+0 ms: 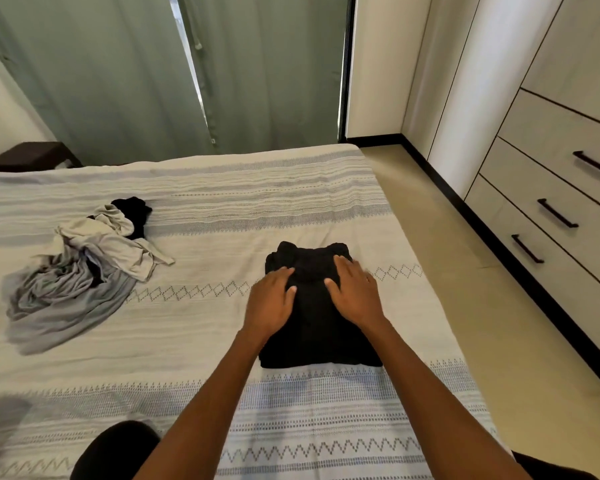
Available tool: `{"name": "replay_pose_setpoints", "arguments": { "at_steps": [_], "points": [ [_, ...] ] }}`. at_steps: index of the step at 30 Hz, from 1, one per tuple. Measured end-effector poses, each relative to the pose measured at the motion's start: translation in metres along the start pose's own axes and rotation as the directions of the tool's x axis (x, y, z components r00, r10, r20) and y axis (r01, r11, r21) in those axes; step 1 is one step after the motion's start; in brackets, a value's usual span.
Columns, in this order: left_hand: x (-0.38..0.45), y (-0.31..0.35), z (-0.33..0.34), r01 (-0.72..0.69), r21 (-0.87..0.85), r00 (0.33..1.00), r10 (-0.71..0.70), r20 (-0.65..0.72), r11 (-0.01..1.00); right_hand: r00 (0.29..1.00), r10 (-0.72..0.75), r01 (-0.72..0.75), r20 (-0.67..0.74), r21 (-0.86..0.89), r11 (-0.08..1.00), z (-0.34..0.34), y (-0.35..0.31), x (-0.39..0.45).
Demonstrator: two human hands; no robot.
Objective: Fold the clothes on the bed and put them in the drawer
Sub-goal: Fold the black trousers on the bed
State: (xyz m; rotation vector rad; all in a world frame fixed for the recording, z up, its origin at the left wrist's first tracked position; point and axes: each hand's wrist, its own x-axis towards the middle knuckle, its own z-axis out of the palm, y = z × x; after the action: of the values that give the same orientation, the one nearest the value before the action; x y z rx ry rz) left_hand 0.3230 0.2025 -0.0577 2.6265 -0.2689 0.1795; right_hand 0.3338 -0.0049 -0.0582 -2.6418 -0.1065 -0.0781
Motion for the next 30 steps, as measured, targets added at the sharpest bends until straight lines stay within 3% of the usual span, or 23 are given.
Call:
{"name": "replay_pose_setpoints", "arguments": {
  "at_steps": [2,4,6,8,16,22,25,27,30],
  "points": [
    [0.023,0.007,0.014,-0.049,0.119,0.993,0.035,0.115,0.992,0.993,-0.008,0.026,0.116,-0.160,0.987,0.013,-0.004,0.023],
    [0.043,-0.003,0.033,-0.033,0.208,0.974,-0.015,0.224,0.978,0.975,0.035,0.029,0.219,-0.280,0.960,0.028,0.008,0.046],
    [0.056,-0.023,0.050,0.009,0.252,0.957,-0.081,0.277,0.968,0.952,0.117,-0.022,0.283,-0.319,0.948,0.044,0.029,0.063],
    [0.061,-0.046,0.067,0.023,0.276,0.949,-0.108,0.297,0.961,0.925,0.186,-0.103,0.332,-0.252,0.962,0.060,0.049,0.073],
    [0.056,-0.076,0.112,0.086,0.212,0.977,-0.124,0.173,0.974,0.993,0.114,-0.106,0.029,-0.206,0.973,0.105,0.069,0.068],
    [0.061,-0.076,0.104,0.092,0.159,0.956,-0.132,0.262,0.983,0.980,0.142,-0.115,0.143,-0.184,0.976,0.100,0.071,0.074],
    [0.057,-0.065,0.087,0.069,0.183,0.960,-0.115,0.254,0.981,0.962,0.126,-0.118,0.242,-0.046,0.992,0.073,0.067,0.072],
    [0.045,-0.060,0.075,0.029,0.136,0.984,-0.052,0.170,0.990,0.975,0.065,-0.085,0.211,0.086,0.993,0.054,0.066,0.060],
    [0.001,-0.059,0.051,-0.122,-0.063,0.991,0.125,0.043,0.991,0.990,-0.134,0.130,0.030,0.125,0.984,0.031,0.066,0.008]
  ]
}}
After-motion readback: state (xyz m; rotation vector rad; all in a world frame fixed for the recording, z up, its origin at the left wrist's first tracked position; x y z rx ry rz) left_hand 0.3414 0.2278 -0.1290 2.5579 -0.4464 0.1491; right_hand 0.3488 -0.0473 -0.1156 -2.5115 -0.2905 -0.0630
